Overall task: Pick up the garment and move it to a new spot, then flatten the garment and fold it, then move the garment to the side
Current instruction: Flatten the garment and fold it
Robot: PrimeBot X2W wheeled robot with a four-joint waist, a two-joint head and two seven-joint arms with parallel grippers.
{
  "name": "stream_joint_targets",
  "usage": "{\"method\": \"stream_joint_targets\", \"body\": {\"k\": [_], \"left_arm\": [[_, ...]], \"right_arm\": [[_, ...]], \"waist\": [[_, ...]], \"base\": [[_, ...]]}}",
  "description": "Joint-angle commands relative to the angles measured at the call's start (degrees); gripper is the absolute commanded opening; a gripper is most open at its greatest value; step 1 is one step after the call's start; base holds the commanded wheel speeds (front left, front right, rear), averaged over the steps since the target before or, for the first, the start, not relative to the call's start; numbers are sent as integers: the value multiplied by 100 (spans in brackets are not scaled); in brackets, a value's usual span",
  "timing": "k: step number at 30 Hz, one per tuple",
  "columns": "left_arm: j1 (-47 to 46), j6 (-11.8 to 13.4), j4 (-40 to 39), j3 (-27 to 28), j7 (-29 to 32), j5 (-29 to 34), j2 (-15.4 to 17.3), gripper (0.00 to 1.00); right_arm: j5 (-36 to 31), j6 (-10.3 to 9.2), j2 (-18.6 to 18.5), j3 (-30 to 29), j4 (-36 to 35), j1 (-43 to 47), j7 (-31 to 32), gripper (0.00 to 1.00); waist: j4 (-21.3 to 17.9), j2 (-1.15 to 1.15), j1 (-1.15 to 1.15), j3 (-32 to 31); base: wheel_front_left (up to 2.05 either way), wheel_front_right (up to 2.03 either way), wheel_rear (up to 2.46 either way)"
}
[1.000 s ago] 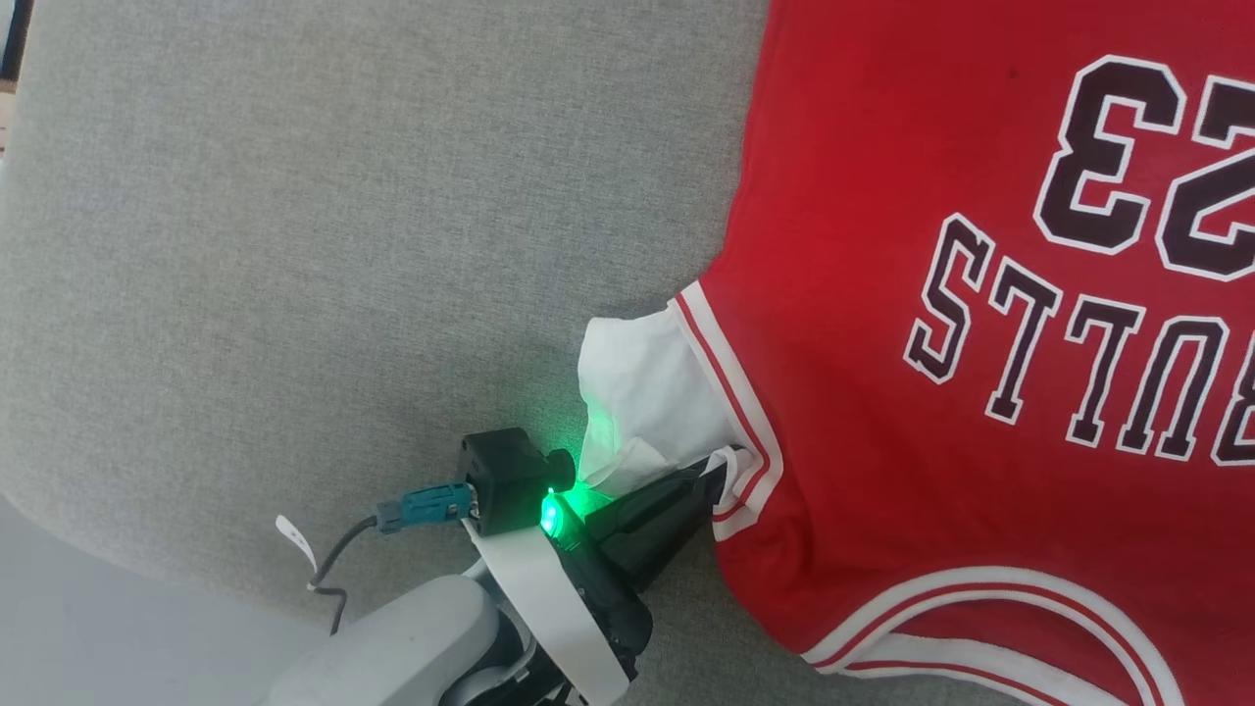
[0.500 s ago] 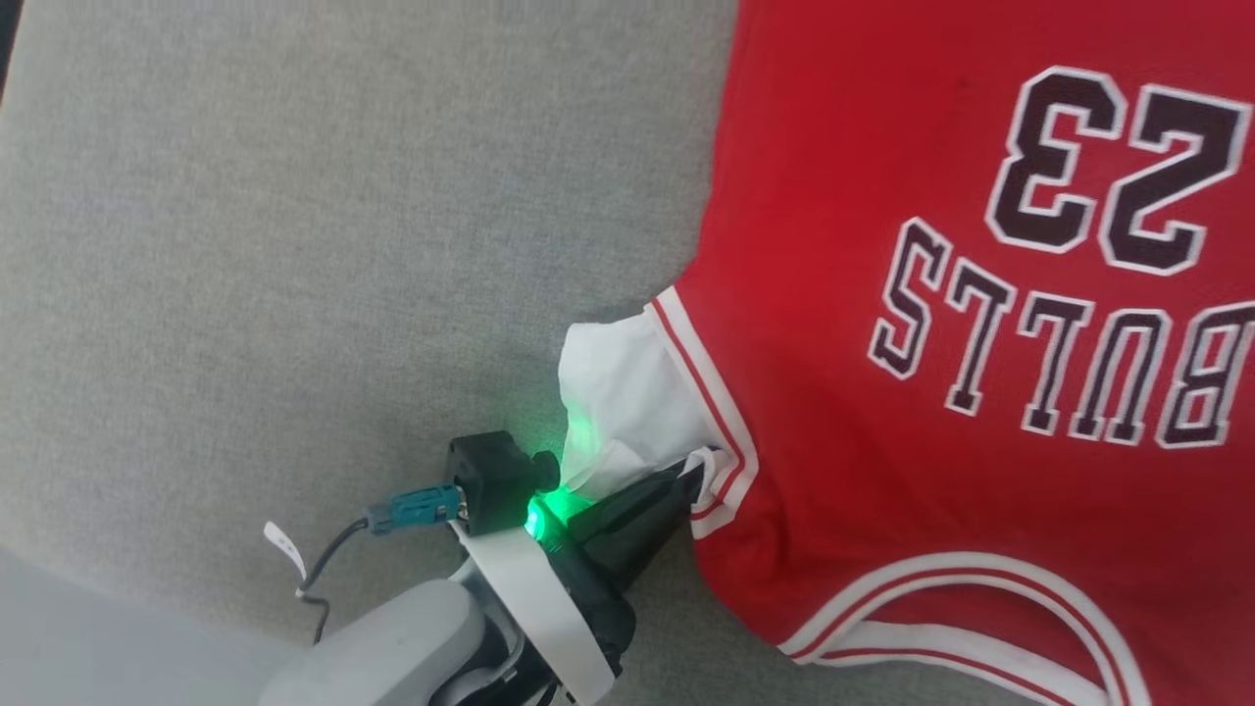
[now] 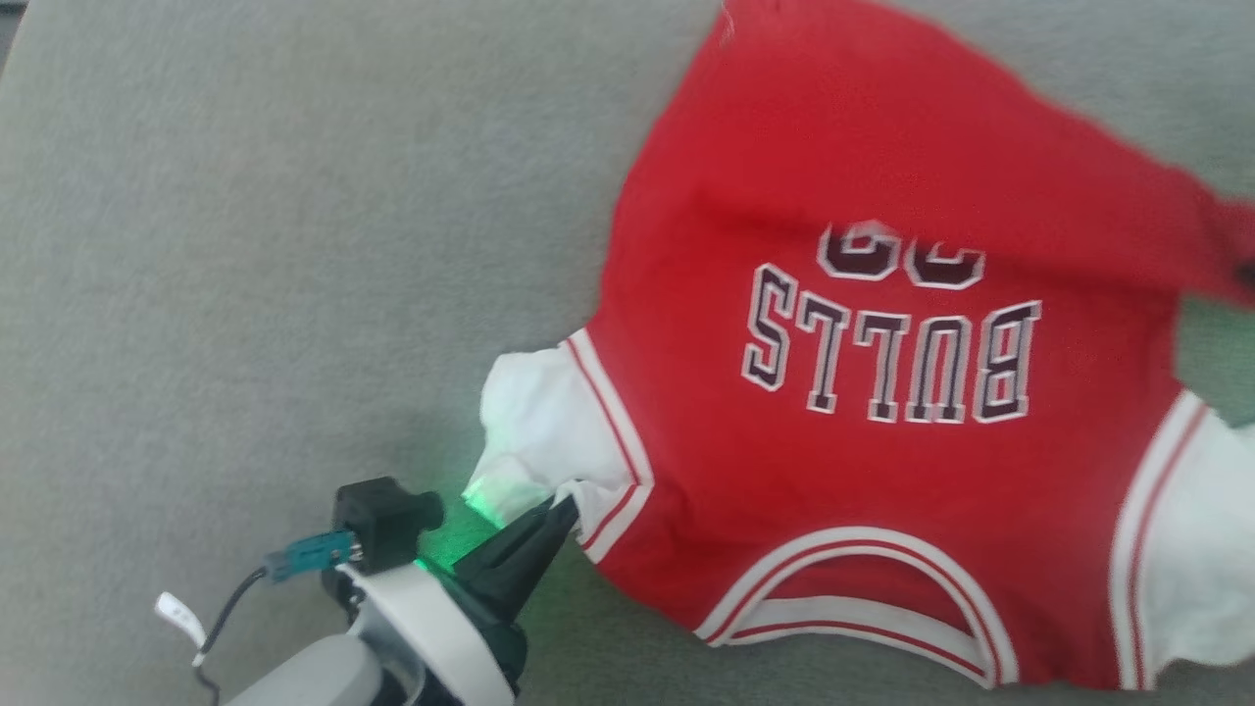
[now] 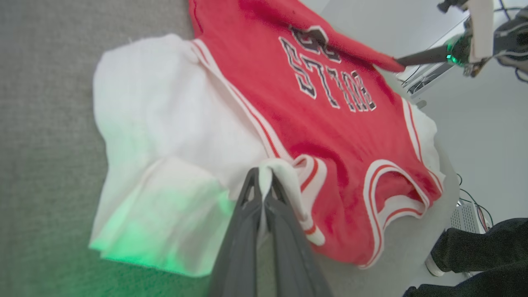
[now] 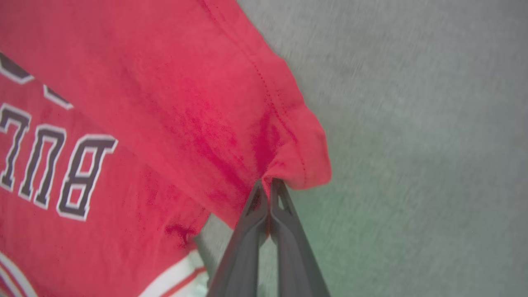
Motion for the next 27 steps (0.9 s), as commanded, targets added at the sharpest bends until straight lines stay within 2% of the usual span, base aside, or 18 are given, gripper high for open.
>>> {"method": "stream_joint_targets", "body": {"k": [1, 7, 12, 18, 21, 22, 26, 27], "left_arm": [[104, 16, -26, 57, 3, -57, 48, 0], [408, 16, -88, 396, 2, -25, 172, 0], [672, 16, -108, 749, 2, 54, 165, 0], [900, 13, -152, 1080, 2, 132, 150, 0], [936, 13, -155, 1132, 2, 155, 143, 0], [936, 13, -155, 1132, 2, 155, 143, 0], [963, 13, -157, 1183, 2, 181, 133, 0], [980, 13, -158, 1193, 2, 187, 133, 0]], "right_arm": [[69, -5, -77, 20, -169, 262, -93, 0], [341, -5, -355, -37, -1027, 1770, -640, 0], [281, -5, -355, -181, -1530, 2995, -1158, 0], [-88, -3, 12, -121, -2017, 3874, -1102, 0], [-306, -3, 371, -81, -2154, 4063, -940, 0], [-306, -3, 371, -81, -2154, 4063, -940, 0], [-563, -4, 767, -170, -2287, 4193, -800, 0], [-640, -4, 805, -284, -2313, 4167, -870, 8]], "waist": [[-306, 1, 0, -298], [-588, 1, 0, -536], [-725, 1, 0, -612], [-835, 1, 0, -634], [-852, 1, 0, -658], [-852, 1, 0, -658], [-858, 1, 0, -680], [-860, 1, 0, -681]], "base": [[0, 0, 0], [0, 0, 0], [0, 0, 0], [0, 0, 0], [0, 0, 0], [0, 0, 0], [0, 0, 0], [0, 0, 0]]}}
